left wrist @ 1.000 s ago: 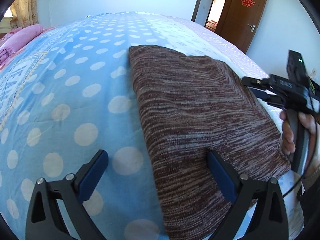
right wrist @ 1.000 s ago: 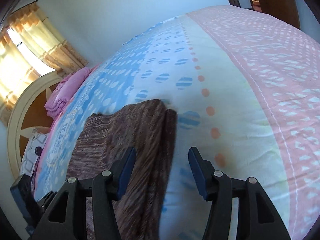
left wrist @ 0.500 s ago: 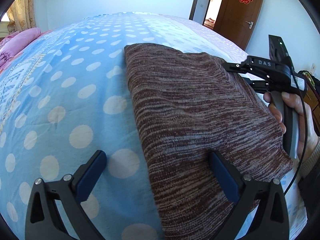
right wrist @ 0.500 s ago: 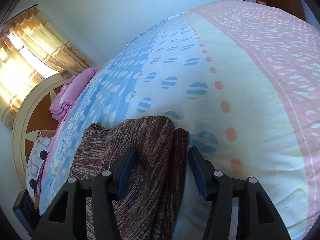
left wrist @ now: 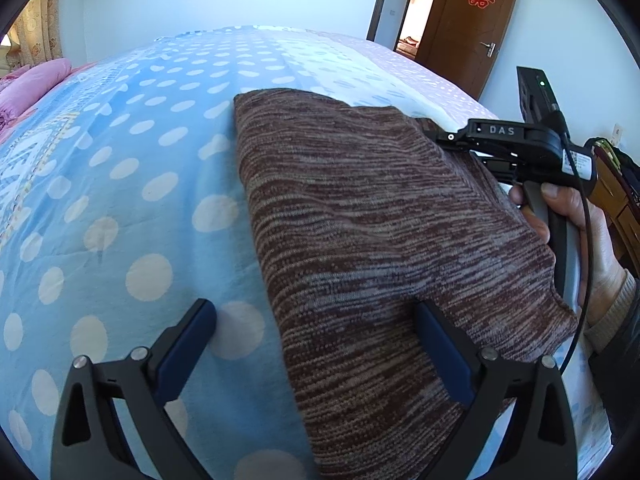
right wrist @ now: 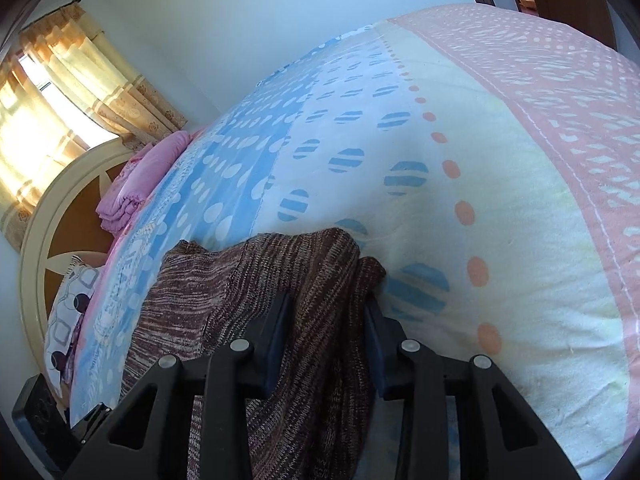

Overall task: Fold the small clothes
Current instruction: 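Close the left gripper on the brown sweater stack edge beside the right gripper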

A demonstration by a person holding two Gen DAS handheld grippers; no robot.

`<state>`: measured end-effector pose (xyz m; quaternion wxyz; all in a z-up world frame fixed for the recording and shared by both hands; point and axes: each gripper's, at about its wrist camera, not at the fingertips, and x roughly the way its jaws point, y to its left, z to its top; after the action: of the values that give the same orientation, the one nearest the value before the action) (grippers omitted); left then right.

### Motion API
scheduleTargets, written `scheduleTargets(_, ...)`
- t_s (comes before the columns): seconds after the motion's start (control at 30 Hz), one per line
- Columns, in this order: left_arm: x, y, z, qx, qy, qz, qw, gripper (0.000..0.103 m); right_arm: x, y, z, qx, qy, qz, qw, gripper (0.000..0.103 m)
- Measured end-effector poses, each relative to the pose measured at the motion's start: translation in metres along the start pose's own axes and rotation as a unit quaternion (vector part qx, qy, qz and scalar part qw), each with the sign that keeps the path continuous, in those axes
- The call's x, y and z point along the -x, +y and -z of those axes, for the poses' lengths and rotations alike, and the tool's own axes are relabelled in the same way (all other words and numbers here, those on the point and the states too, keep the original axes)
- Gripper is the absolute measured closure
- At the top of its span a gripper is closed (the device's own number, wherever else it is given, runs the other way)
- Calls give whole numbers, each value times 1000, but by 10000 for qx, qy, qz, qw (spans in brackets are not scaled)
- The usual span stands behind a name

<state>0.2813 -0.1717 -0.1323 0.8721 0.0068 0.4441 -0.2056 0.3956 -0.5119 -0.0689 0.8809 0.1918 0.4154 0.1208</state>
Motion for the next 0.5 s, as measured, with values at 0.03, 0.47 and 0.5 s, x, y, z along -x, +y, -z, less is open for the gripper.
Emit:
scheduleTargets(0.03,1,-1,0,-18,-5,29,10000,5,0,-1,-1,-24,6,-29,10000,67)
scheduleTargets(0.47,13,-11,2,-178,-209,331,9991,67,5,10,5,302,-114,100,9994,81)
scheduleTargets(0.5,14,-12,2,-212,-209,291,9991,70,7,13,6,332,-118,165,9992,82)
